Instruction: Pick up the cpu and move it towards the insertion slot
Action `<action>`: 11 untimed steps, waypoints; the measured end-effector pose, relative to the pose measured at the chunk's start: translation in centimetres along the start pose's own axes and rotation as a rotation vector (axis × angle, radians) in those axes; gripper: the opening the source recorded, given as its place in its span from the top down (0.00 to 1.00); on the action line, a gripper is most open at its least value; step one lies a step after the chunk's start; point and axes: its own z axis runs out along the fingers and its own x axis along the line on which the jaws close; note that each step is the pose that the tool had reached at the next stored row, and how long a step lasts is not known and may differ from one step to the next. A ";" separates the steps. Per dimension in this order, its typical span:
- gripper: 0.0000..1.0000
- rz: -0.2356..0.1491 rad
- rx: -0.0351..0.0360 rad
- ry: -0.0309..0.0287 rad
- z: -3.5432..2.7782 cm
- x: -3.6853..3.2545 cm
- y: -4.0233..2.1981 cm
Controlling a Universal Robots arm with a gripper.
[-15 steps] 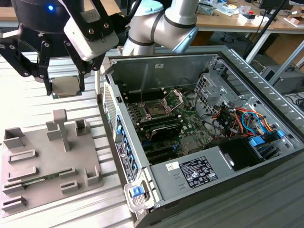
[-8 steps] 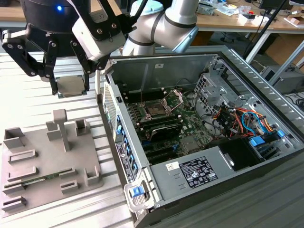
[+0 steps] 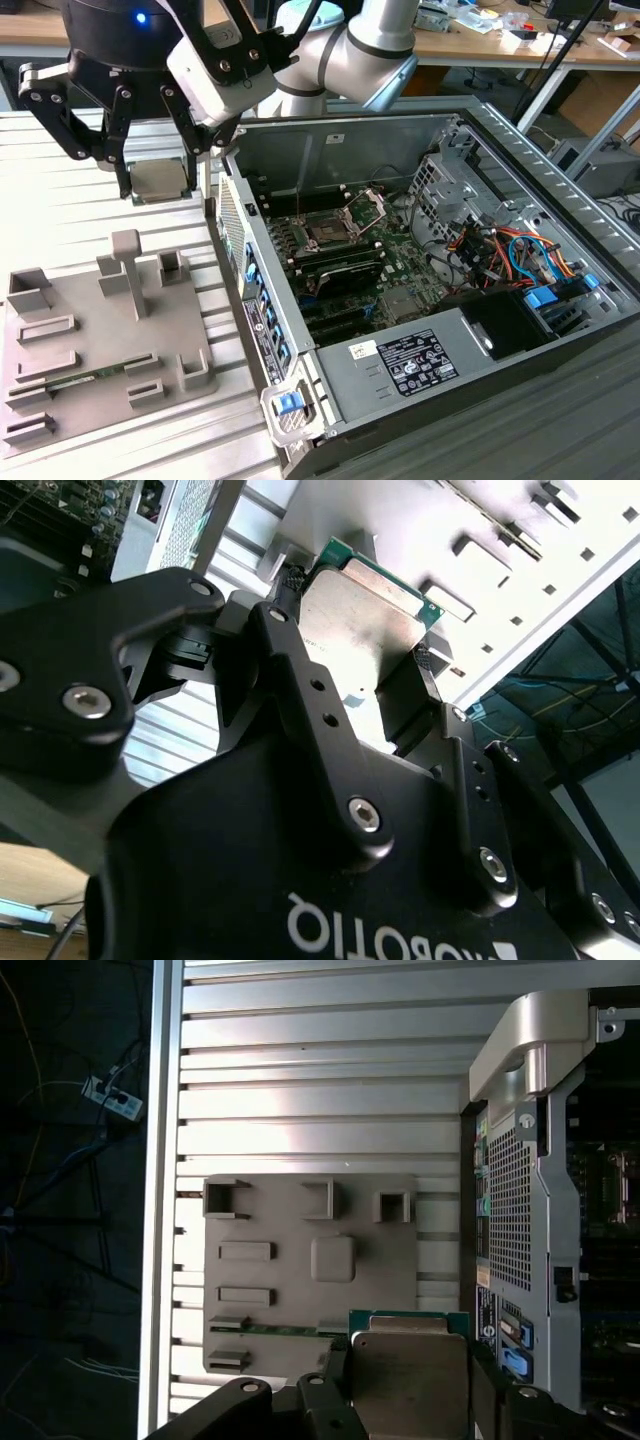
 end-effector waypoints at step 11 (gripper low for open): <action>0.45 0.000 0.0000 0.0000 0.00 -1.12 -0.03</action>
